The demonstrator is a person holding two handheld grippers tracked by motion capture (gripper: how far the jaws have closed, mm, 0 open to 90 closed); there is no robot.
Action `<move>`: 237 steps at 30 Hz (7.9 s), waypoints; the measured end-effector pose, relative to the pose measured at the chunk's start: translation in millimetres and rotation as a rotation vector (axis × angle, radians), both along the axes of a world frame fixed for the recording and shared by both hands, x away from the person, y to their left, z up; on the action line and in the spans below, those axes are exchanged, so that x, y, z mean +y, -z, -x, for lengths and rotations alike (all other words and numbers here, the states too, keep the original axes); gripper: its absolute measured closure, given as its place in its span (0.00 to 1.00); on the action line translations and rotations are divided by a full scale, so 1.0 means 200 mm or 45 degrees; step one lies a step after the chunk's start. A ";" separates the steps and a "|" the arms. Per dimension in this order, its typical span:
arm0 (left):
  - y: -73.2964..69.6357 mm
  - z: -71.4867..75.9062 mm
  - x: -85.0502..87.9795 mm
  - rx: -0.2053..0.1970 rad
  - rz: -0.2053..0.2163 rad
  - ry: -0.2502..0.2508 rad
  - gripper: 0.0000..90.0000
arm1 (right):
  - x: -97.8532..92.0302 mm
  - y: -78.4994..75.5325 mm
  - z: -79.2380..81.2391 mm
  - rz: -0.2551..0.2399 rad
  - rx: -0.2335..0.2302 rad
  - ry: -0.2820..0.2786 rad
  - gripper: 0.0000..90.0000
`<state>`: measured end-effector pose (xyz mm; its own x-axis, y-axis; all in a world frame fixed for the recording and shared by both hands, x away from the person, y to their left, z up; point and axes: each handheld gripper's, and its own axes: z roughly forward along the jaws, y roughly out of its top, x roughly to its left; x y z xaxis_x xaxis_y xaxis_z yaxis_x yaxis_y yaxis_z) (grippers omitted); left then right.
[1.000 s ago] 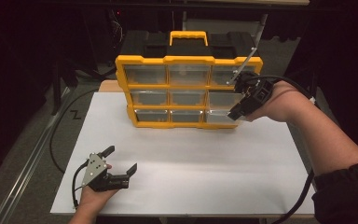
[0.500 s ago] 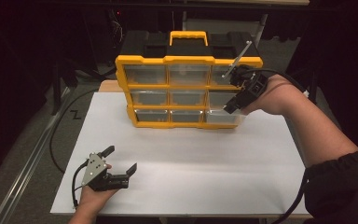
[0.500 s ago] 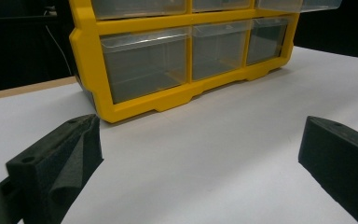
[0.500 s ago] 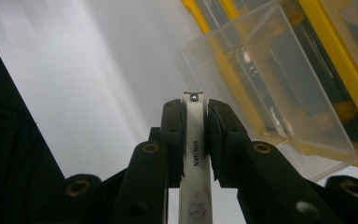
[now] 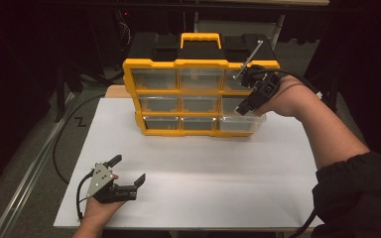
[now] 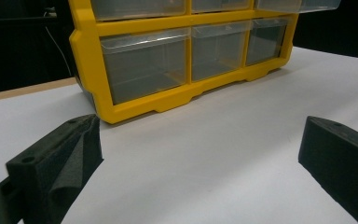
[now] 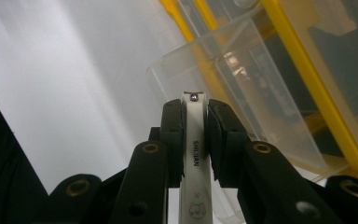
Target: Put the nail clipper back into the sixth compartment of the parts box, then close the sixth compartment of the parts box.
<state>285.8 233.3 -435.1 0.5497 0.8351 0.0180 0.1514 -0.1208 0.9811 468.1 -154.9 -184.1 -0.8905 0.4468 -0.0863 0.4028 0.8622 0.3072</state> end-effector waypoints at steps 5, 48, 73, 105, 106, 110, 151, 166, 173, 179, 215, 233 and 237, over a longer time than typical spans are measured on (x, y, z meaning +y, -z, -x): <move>0.00 0.00 0.00 0.001 -0.006 0.004 0.00 | -0.01 0.00 -0.03 -0.005 -0.014 0.002 0.88; 0.00 0.00 0.01 0.006 -0.005 0.012 0.00 | 0.04 0.16 -0.14 0.053 -0.017 -0.069 0.88; 0.01 0.00 -0.02 0.018 -0.013 0.027 0.00 | -0.05 0.07 -0.06 -0.005 -0.039 0.034 0.56; 0.01 0.00 -0.03 0.023 -0.011 0.032 0.00 | -0.30 0.14 0.17 -0.007 0.000 0.147 0.37; 0.01 0.00 -0.03 0.023 -0.010 0.032 0.00 | -0.31 0.15 0.18 -0.004 -0.010 0.150 0.36; 0.02 0.00 -0.03 0.027 -0.015 0.036 0.00 | -0.32 0.17 0.21 -0.005 -0.009 0.154 0.35; 0.02 0.00 -0.03 0.030 -0.014 0.040 0.00 | -0.21 0.75 0.35 0.069 0.065 0.143 0.01; 0.03 -0.01 -0.04 0.070 -0.046 0.053 0.00 | -0.19 0.98 0.36 0.041 0.049 0.160 0.01; 0.03 -0.02 -0.04 0.082 -0.037 0.046 0.00 | -0.19 1.03 0.37 -0.035 0.012 0.194 0.01; 0.03 -0.01 -0.04 0.089 -0.038 0.037 0.00 | -0.21 1.06 0.38 -0.155 -0.047 0.236 0.01; 0.02 -0.01 -0.03 0.094 -0.019 0.006 0.00 | -0.35 1.16 0.58 -0.937 -0.522 0.423 0.01; 0.02 -0.03 -0.03 0.091 -0.020 -0.008 0.00 | -0.41 1.18 0.60 -0.904 -0.568 0.484 0.01; 0.02 -0.03 -0.03 0.092 -0.014 -0.013 0.00 | -0.41 1.18 0.60 -0.886 -0.574 0.486 0.02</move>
<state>291.4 227.0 -439.9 0.5413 0.8408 -0.0123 0.2232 -0.1295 0.9661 347.4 -236.8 -420.7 -0.6187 0.7855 0.0094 0.3387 0.2559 0.9054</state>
